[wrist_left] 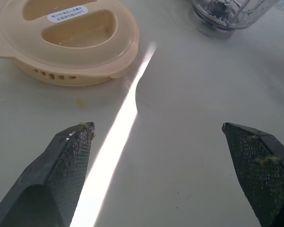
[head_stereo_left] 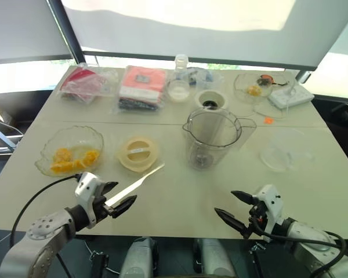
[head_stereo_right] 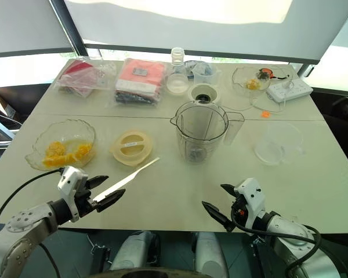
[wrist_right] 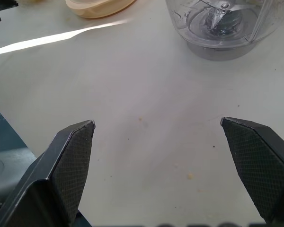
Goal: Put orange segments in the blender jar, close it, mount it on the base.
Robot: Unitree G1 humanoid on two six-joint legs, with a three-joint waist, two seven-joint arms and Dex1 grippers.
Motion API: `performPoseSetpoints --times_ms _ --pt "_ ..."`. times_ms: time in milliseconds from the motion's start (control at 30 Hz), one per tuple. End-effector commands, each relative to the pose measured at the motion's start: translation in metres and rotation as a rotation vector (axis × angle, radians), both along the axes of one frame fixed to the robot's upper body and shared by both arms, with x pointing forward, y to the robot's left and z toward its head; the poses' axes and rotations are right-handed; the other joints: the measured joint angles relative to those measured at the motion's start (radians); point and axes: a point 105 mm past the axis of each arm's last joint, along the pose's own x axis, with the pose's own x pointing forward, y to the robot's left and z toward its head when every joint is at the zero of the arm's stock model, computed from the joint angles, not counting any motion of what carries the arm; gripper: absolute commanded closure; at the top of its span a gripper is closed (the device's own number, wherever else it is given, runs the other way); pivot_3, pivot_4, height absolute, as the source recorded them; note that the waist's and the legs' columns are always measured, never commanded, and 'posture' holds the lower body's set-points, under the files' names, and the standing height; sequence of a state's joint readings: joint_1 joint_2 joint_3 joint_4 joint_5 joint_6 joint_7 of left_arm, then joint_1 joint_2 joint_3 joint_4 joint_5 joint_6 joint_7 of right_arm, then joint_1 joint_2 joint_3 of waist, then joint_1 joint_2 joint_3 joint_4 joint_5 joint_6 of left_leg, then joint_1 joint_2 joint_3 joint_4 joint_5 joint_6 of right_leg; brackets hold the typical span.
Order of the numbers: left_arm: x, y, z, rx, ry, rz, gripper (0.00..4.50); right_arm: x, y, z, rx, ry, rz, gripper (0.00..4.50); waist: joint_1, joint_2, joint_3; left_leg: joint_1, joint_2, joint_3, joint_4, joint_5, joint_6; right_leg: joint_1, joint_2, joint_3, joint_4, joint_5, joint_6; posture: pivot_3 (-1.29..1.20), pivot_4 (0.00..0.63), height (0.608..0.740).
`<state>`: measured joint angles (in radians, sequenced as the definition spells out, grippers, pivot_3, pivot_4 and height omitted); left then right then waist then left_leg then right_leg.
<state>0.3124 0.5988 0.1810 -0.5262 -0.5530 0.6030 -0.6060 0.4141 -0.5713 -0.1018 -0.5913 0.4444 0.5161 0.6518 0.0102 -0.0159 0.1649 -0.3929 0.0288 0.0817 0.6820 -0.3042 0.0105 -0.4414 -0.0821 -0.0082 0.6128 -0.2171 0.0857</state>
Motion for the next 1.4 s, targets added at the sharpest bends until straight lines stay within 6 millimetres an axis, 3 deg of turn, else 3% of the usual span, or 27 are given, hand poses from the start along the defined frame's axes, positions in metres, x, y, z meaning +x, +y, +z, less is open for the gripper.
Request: performPoseSetpoints --times_ms 33,833,967,1200,1333,1400 --pt "0.003 0.001 0.017 0.019 -0.064 -0.006 0.01 0.001 0.005 0.010 -0.011 -0.046 0.025 0.01 0.000 0.000 0.000 0.000 0.000 0.000 0.000 0.000 0.000 0.000 0.000 0.000 0.000 0.000 0.000 0.00 0.150 0.740" --pt "0.011 -0.008 0.029 0.026 -0.099 -0.004 0.01 0.007 0.008 0.012 -0.039 -0.074 0.041 0.01 0.000 0.000 0.000 0.000 0.000 0.000 0.000 0.000 0.000 0.001 0.000 0.000 0.000 0.000 0.000 0.00 0.150 0.740" --pt "0.022 0.005 0.034 0.064 -0.130 0.021 0.01 0.009 0.008 0.038 -0.020 -0.101 0.102 0.01 0.000 0.000 0.000 0.000 0.000 0.000 0.000 0.000 0.000 0.001 0.000 0.000 0.000 0.000 0.000 0.00 0.150 0.740" --pt "0.033 0.041 0.052 0.168 -0.127 -0.045 0.01 0.006 0.010 0.131 0.051 -0.174 0.283 0.01 0.000 -0.003 0.003 0.000 0.001 0.000 0.000 0.000 0.000 0.000 0.002 0.000 0.000 0.000 0.000 0.00 0.150 0.740" --pt "0.040 0.059 0.073 0.136 -0.144 -0.008 0.01 0.002 0.015 0.157 0.032 -0.198 0.333 0.01 0.003 -0.005 0.004 -0.001 0.002 -0.002 -0.002 0.000 0.000 0.000 0.002 -0.003 0.000 0.000 0.000 0.00 0.150 0.740" --pt "0.050 0.071 0.095 0.122 -0.166 0.057 0.01 0.006 0.014 0.168 0.017 -0.228 0.325 0.01 0.004 -0.006 0.005 -0.002 0.002 -0.002 -0.002 0.000 0.001 0.000 0.002 -0.003 -0.001 0.000 0.000 0.00 0.150 0.740"
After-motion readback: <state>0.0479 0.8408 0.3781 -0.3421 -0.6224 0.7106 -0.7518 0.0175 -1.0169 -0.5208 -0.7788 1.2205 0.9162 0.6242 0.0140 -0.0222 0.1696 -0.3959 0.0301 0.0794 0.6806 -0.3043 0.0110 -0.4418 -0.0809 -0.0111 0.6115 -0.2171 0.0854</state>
